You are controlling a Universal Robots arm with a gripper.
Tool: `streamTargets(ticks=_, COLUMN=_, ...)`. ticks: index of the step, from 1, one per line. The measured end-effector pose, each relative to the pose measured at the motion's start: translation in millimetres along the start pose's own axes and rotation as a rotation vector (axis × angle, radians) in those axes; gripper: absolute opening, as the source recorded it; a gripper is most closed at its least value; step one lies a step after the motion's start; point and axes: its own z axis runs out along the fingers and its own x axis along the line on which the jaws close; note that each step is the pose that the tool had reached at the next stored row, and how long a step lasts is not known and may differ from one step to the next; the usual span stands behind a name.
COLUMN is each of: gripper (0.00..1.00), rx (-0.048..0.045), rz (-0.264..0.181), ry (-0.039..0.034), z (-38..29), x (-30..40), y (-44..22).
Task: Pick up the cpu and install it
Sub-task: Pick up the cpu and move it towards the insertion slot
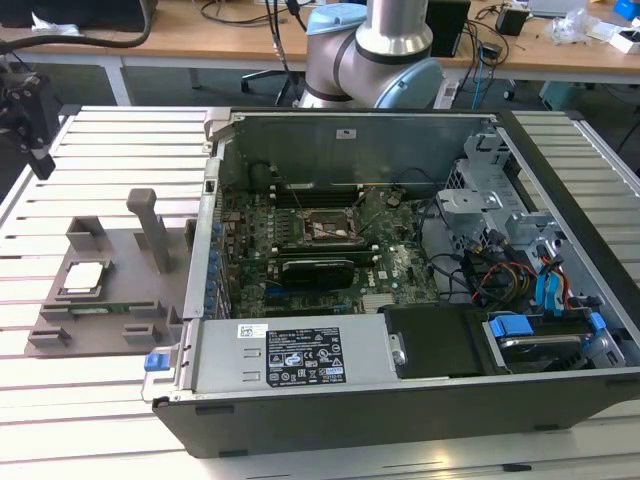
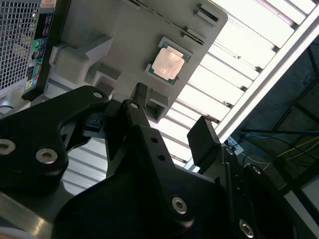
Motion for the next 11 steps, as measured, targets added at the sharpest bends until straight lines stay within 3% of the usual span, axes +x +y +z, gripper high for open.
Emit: streamTargets(ticks=11, gripper=0.60, rx=0.0000, rz=0.000, ry=0.0000, z=4.4, x=0.1, y=0.1)
